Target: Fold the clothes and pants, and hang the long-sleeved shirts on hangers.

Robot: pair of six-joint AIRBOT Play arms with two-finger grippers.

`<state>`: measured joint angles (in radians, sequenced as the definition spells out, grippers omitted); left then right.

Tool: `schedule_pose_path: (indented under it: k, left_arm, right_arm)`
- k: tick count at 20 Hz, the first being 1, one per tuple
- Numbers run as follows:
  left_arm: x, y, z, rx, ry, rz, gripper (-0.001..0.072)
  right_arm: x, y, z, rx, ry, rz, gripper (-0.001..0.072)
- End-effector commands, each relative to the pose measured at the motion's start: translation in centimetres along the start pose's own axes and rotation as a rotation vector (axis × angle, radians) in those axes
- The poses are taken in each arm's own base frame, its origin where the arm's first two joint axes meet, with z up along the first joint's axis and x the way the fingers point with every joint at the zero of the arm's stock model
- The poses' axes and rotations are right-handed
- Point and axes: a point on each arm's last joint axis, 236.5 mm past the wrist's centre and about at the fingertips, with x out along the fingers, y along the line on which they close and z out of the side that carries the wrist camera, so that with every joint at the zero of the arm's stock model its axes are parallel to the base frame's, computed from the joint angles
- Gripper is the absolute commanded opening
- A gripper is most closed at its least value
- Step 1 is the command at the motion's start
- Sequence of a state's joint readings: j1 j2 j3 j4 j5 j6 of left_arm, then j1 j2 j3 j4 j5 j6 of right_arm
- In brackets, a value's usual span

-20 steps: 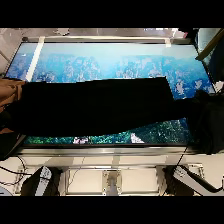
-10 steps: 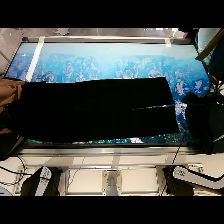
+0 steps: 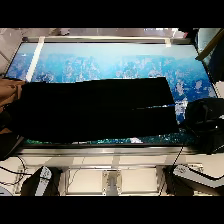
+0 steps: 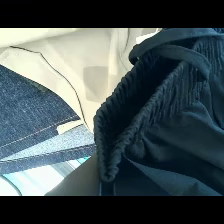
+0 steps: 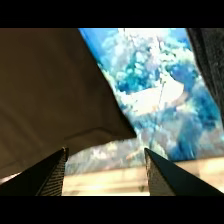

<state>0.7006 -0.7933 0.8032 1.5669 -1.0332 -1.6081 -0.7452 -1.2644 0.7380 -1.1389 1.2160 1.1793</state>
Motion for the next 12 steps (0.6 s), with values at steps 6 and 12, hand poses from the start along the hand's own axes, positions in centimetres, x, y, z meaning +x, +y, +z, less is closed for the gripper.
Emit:
schedule_pose_path:
  k: [6, 12]
  left_arm:
    - [0.0, 0.0, 0.0, -0.001, -0.001, 0.000, 0.0021]
    - [0.0, 0.0, 0.0, 0.000, -0.001, 0.001, 0.0021]
  right_arm:
    - [2.6, 0.1, -0.6, 0.035, 0.031, 0.068, 0.0507]
    - [2.4, 2.7, 1.0, -0.004, -0.045, 0.181, 0.0028]
